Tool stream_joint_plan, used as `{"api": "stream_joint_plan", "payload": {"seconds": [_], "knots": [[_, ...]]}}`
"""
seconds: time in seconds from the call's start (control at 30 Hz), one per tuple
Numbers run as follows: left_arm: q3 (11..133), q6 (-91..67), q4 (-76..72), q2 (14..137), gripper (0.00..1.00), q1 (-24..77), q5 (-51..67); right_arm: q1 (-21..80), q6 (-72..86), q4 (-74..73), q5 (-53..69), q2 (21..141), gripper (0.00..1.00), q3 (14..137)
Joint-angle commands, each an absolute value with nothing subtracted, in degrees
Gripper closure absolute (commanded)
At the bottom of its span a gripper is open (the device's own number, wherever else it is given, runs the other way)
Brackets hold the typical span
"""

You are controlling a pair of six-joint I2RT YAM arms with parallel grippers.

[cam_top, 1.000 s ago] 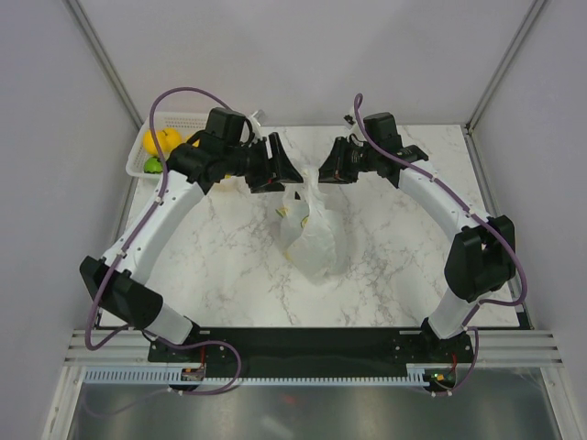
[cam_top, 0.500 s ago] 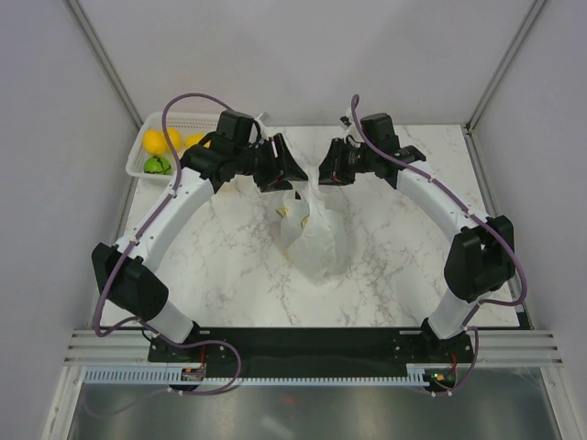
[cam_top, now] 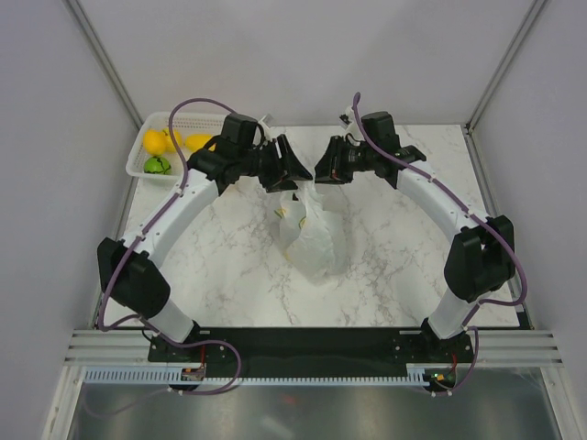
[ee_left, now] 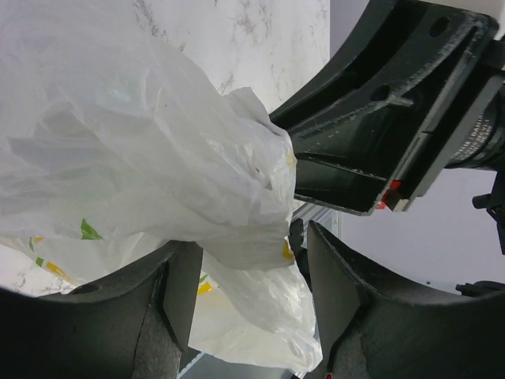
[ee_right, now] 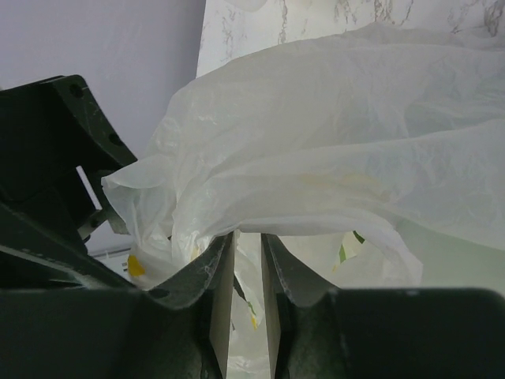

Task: Place the fake fruits into the plastic bag and tie a complex knot
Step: Tie the plastic bag at the center of the board.

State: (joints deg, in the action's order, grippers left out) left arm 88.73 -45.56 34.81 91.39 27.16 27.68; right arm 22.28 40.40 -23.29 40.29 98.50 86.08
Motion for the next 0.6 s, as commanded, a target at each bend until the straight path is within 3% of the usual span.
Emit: {"api": "stream_joint_plan", "payload": {"seconds": [0.0, 0.3, 0.57], "knots": [[87.5, -47.2, 30.4, 92.2, 0.38, 27.8, 28.8, 22.5, 42.4, -19.5, 42.7, 98.1, 0.72, 87.0], [87.6, -46.0, 27.9, 93.2, 0.41, 28.3, 27.2, 23.8, 43.8, -17.8, 43.7, 98.6, 0.67, 86.4], [89.1, -44.4, 27.0, 94.2, 0.45, 28.3, 27.3, 24.3, 43.8, -17.8, 43.8, 98.3, 0.53, 85.3]]}}
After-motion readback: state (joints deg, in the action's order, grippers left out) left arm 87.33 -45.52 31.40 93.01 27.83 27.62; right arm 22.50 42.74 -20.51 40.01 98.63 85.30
